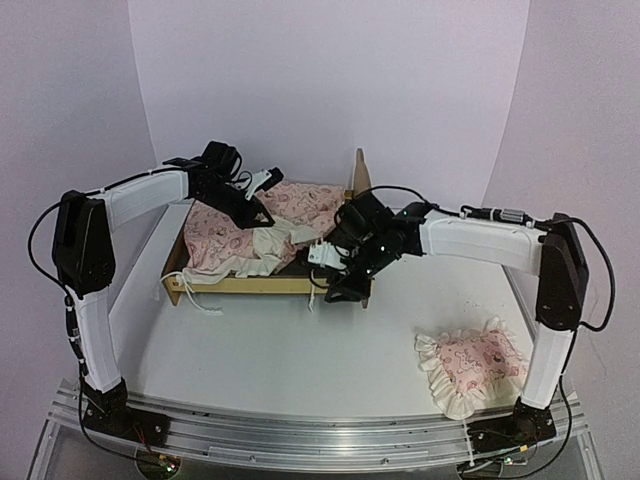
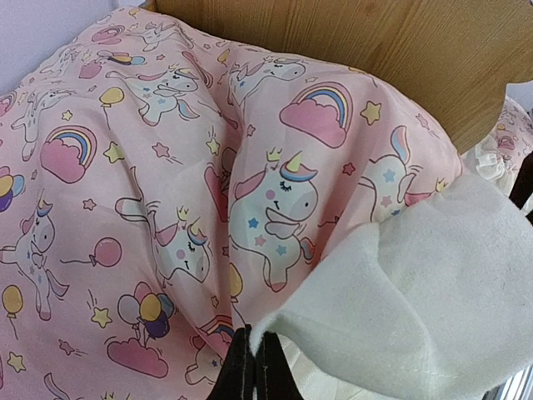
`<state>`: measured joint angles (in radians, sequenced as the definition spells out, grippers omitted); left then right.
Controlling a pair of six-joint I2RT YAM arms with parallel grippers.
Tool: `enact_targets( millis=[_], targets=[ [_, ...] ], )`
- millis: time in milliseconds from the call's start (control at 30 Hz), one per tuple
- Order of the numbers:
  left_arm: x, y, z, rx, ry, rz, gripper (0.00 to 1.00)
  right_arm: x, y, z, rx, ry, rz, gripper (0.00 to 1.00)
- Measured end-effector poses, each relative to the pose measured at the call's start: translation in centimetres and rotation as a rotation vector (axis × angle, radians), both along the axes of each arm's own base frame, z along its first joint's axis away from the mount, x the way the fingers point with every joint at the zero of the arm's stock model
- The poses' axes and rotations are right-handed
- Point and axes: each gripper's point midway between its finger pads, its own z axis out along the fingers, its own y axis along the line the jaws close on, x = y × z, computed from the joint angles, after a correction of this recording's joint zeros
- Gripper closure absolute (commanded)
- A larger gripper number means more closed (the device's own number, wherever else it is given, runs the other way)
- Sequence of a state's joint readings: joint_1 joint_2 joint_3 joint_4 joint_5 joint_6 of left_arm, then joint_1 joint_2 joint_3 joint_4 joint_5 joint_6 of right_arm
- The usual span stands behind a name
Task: Set up the pet bed
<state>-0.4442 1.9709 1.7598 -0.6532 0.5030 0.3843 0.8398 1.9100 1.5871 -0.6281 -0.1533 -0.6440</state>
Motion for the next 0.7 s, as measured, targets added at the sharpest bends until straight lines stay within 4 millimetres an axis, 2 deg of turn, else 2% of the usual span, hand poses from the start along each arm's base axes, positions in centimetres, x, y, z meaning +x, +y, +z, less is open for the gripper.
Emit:
enact_targets(
  millis=[133,233,333,533,700],
  targets=[
    [0.1,0.0,0.1,-0.002,-0.003,0.000,1.00,-2.7,0.6,-2.9,-0.045,-0.140,0.195,0.58],
    [0.1,-0.1,0.2,-0.003,-0.005,0.000,1.00,-3.2,1.7,-4.2,-0.052,-0.261,0.266,0.62],
    [0.3,-0.1,0.2,-0.004,-0.006,0.000,1.00,-1.8,2.2,-4.0,-0.047,-0.379,0.268,0.65],
    [0.4,-0.2,0.0,-0.003,-0.003,0.000,1.00,2.0,2.7,-1.9,-0.039,-0.574,0.200,0.64],
    [0.4,-0.2,0.0,-0.005,0.000,0.002,1.00,3.4,2.7,-2.4,-0.064,-0.623,0.164,0.62]
  ],
)
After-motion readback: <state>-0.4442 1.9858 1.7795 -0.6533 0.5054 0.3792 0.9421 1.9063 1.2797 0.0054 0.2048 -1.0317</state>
